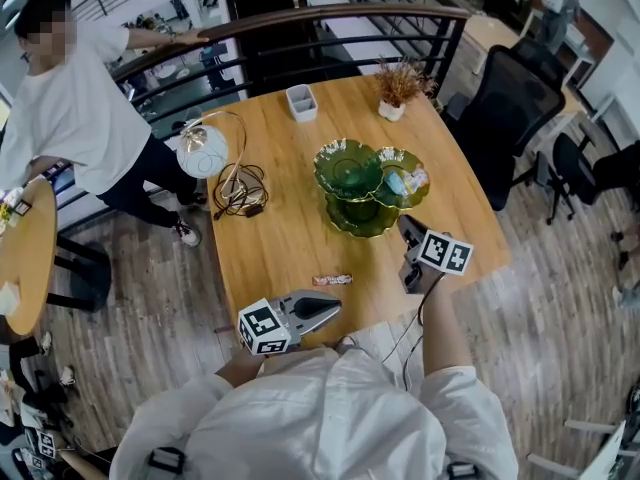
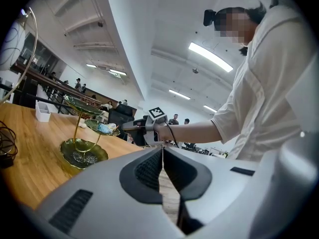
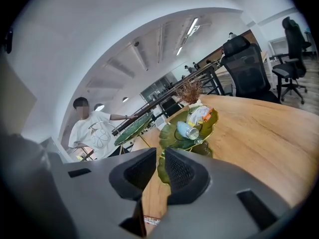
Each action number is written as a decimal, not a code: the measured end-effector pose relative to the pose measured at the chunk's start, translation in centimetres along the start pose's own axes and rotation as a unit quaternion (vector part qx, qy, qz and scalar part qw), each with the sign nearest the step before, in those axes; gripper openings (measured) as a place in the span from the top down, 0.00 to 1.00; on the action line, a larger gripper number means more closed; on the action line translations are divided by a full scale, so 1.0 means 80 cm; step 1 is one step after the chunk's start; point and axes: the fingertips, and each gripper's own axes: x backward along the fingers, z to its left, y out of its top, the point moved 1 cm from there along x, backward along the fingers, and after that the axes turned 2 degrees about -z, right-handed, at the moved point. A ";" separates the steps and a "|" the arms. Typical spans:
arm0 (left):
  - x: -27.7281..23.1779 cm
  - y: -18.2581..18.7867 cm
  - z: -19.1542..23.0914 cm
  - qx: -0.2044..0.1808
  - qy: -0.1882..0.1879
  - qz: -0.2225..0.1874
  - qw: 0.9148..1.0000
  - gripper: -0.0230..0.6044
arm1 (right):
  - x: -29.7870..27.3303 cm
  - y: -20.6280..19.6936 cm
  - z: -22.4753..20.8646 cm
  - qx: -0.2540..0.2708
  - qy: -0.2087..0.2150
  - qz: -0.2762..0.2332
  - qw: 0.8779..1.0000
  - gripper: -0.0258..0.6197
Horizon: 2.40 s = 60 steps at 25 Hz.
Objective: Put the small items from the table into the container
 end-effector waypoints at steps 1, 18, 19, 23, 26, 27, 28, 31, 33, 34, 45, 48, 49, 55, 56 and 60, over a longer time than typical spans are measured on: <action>0.001 0.000 0.000 0.000 0.002 -0.001 1.000 0.95 | 0.000 -0.005 0.004 0.001 0.003 0.003 1.000 0.87; 0.032 0.007 0.009 0.001 0.033 -0.018 0.999 0.95 | -0.031 -0.120 0.068 0.041 0.069 0.106 0.991 0.89; 0.033 0.007 0.011 0.002 0.034 -0.018 0.999 0.95 | -0.034 -0.125 0.071 0.043 0.074 0.112 0.990 0.89; 0.040 0.007 0.015 0.005 0.038 -0.023 0.999 0.95 | -0.044 -0.139 0.076 0.054 0.080 0.130 0.987 0.89; 0.044 0.009 0.017 0.003 0.037 -0.025 0.999 0.95 | -0.049 -0.149 0.080 0.081 0.083 0.152 0.981 0.89; 0.046 0.011 0.018 0.003 0.037 -0.026 0.999 0.95 | -0.051 -0.153 0.084 0.095 0.086 0.161 0.979 0.89; 0.047 0.012 0.019 0.003 0.037 -0.027 0.999 0.95 | -0.053 -0.158 0.088 0.114 0.090 0.171 0.975 0.89; 0.051 0.015 0.023 0.002 0.037 -0.029 0.999 0.95 | -0.057 -0.182 0.100 0.206 0.107 0.208 0.950 0.89; 0.053 0.015 0.026 0.001 0.036 -0.030 0.999 0.95 | -0.060 -0.201 0.107 0.268 0.121 0.232 0.927 0.89; 0.054 0.015 0.026 0.001 0.036 -0.030 0.999 0.95 | -0.061 -0.210 0.110 0.293 0.127 0.242 0.916 0.89; 0.075 0.019 0.035 0.001 0.040 -0.036 0.999 0.95 | -0.072 -0.287 0.128 0.439 0.180 0.352 0.807 0.74; 0.083 0.019 0.039 0.002 0.043 -0.035 0.998 0.95 | -0.071 -0.312 0.126 0.482 0.195 0.395 0.757 0.71; 0.086 0.019 0.041 0.002 0.044 -0.036 0.998 0.95 | -0.073 -0.322 0.122 0.496 0.198 0.407 0.741 0.69; 0.095 0.017 0.049 0.008 0.044 -0.037 0.998 0.95 | -0.080 -0.356 0.112 0.547 0.197 0.459 0.672 0.67; 0.096 0.017 0.050 0.009 0.044 -0.038 0.998 0.95 | -0.081 -0.361 0.109 0.551 0.195 0.467 0.664 0.67; 0.102 0.021 0.056 0.012 0.045 -0.041 0.998 0.95 | -0.082 -0.377 0.100 0.560 0.189 0.491 0.640 0.66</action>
